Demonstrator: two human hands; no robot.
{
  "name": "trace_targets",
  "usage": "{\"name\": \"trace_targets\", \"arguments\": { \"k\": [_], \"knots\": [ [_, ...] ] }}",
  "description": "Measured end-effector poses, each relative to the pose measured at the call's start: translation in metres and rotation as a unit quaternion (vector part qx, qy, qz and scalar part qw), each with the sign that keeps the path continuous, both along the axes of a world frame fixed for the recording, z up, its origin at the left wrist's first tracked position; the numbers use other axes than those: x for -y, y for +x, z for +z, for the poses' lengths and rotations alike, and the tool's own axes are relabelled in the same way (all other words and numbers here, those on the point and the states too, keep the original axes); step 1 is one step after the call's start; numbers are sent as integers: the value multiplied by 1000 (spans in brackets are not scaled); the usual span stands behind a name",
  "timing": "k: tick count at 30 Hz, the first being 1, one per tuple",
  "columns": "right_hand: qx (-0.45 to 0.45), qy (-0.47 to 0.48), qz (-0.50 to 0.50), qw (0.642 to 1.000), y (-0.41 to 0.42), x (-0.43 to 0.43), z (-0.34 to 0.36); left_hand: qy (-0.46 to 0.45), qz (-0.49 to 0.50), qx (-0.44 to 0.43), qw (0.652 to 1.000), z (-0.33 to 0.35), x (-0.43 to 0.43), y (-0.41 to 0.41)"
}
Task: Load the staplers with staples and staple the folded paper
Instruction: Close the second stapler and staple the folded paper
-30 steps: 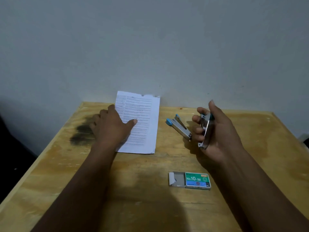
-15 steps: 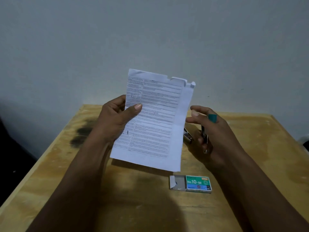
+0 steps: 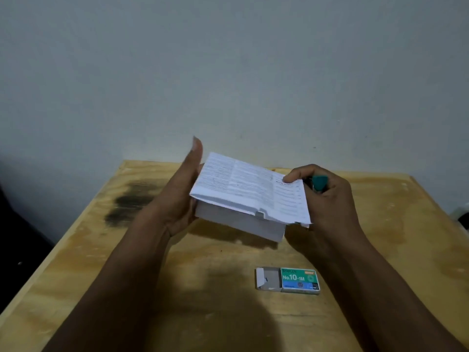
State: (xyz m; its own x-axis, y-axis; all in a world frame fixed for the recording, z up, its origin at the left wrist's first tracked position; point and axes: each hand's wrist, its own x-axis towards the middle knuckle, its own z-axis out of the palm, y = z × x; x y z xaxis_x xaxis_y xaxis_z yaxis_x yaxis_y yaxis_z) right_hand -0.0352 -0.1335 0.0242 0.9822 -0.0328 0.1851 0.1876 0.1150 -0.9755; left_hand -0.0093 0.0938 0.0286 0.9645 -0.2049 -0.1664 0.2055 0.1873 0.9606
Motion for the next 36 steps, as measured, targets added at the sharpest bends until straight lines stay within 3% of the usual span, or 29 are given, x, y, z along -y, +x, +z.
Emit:
{"name": "trace_targets", "arguments": {
  "k": [3,6,10,16,23,28,31,36],
  "knots": [
    [-25,34,-10,999,2,-1,-2,26,-5,17,999,-4,1,0],
    [-36,-16,-25,999,8,5,-3,40,48,58,996,-7,-3,7],
    [-89,42,45,994,11,8,-4,42,57,81,994,-9,-9,8],
    [-67,-121,38,990,11,10,-5,110,56,115,986,-6,-6,6],
    [-86,36,-67,993,15,10,-8,5,97,51,994,-10,15,3],
    [-71,6,-79,994,15,3,-13,18,68,40,997,-20,48,-6],
    [-120,44,-10,992,17,2,-13,5,98,57,994,-22,50,-5],
    [-207,112,180,955,17,4,-12,-35,158,91,983,-19,42,-1]
  ]
}}
